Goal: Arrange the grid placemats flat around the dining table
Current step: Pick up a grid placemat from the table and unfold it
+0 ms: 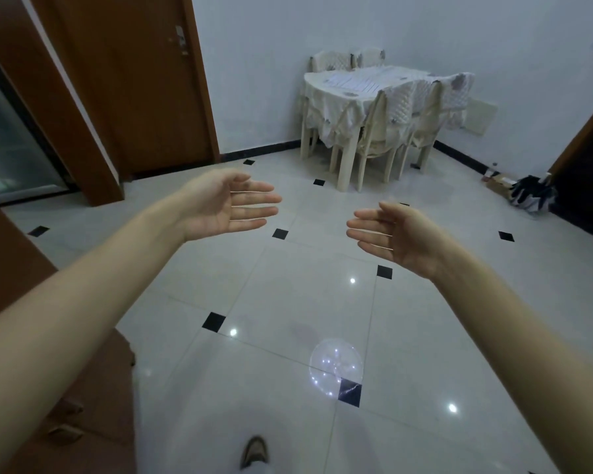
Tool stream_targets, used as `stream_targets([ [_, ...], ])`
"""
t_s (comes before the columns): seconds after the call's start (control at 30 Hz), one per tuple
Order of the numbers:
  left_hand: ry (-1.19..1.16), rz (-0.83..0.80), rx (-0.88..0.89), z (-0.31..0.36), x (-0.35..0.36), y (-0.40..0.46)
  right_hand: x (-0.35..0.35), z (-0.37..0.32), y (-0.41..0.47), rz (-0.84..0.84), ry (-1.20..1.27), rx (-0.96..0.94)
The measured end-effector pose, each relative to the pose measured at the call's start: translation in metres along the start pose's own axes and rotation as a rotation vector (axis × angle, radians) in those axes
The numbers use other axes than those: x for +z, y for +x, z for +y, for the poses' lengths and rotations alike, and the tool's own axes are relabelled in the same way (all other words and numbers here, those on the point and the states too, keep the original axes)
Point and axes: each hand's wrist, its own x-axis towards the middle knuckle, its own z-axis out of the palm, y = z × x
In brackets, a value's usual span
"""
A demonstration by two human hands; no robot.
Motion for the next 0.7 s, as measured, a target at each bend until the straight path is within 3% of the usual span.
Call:
stream_targets([
  [0.47,0.018,0.083,-0.002,0.059,-0.128,0.087,0.094,-0.027,0.145,-0.021,0.048,0.004],
  [0.7,-0.001,0.058,-0.003,0.075,-0.156,0.131,0.111,-0.037,0.192,0.022,0.041,0.019],
])
